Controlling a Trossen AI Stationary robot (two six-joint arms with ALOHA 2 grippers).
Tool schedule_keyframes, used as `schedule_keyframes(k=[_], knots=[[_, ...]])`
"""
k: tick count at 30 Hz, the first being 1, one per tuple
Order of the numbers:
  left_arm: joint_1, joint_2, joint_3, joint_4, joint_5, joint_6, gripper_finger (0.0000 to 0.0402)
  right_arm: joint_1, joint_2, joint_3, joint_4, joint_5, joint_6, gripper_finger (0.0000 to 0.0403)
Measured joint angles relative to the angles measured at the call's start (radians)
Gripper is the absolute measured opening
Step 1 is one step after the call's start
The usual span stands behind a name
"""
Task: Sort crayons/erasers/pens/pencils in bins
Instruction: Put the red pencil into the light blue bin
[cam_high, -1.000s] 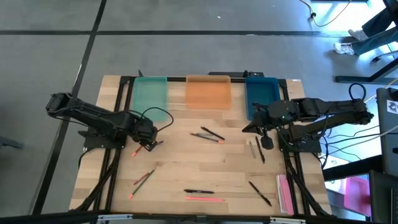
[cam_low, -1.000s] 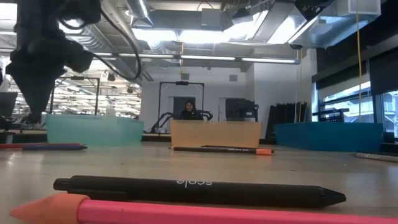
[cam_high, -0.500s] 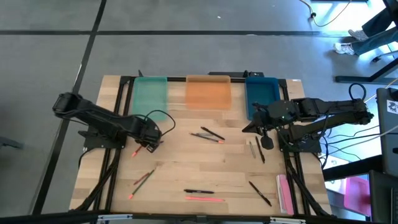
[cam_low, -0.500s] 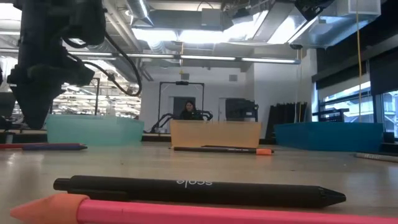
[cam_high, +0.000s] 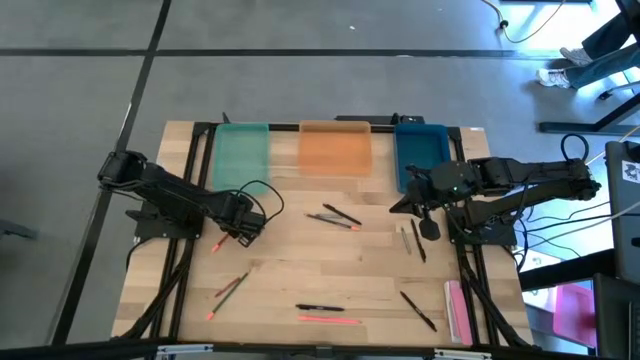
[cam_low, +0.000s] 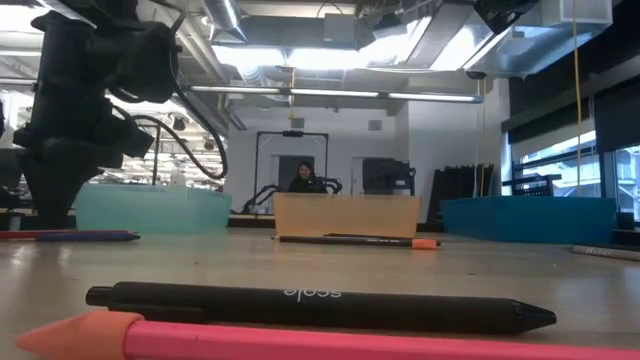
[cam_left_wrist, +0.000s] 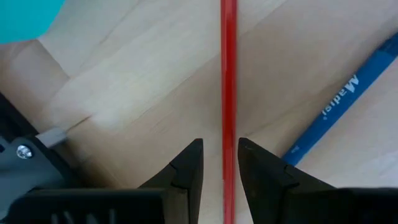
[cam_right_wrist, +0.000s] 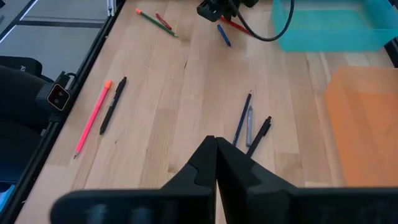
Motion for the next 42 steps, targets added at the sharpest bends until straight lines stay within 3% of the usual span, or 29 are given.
schedule_keyframes(k=[29,42], knots=[[0.000,0.013,-0.053,0.092,0.004,0.018,0.0090,0.000,0.000,0.000,-0.002,0.000,0.002,0.0010],[0.000,0.014,-0.055,0.100,0.016,0.053,0.0020,0.000,0.000,0.000,-0.003,0.000,0.002,0.0010]])
